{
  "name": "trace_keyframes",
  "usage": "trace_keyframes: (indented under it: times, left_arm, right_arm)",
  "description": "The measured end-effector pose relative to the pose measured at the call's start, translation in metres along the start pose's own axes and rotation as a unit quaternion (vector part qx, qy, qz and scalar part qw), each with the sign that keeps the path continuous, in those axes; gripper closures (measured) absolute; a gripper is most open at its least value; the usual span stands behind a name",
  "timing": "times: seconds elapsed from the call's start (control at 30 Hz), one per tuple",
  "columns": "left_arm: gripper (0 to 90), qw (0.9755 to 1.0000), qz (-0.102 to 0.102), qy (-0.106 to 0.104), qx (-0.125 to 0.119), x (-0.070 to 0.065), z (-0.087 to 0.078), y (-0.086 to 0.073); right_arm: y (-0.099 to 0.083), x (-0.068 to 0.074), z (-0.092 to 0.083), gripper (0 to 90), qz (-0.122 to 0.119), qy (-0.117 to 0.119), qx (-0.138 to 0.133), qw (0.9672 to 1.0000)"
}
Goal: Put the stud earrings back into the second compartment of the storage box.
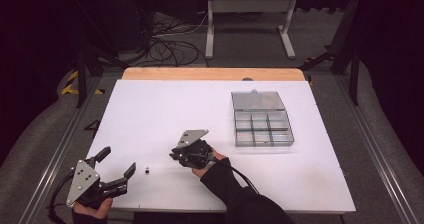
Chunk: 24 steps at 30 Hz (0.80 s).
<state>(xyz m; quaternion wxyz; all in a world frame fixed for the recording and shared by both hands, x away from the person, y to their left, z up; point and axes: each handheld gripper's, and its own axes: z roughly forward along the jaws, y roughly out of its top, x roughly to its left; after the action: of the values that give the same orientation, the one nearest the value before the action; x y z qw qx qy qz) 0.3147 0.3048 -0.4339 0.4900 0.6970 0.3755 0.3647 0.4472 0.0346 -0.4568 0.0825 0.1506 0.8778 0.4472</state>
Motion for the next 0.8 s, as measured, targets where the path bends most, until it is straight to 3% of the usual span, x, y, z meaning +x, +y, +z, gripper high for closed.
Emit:
trace_keyframes:
  times: [0.47,0.8]
  left_arm:
    - [13.1,1.0,0.001,0.002,0.002,0.0,0.0,0.0]
    - [13.1,1.0,0.0,0.002,0.002,-0.001,0.001,0.0]
  right_arm:
    - [-0.013,-0.037,-0.059,80.5,0.006,-0.06,0.013,0.9981]
    - [-0.026,-0.062,-0.09,80.5,0.03,-0.099,0.017,0.9945]
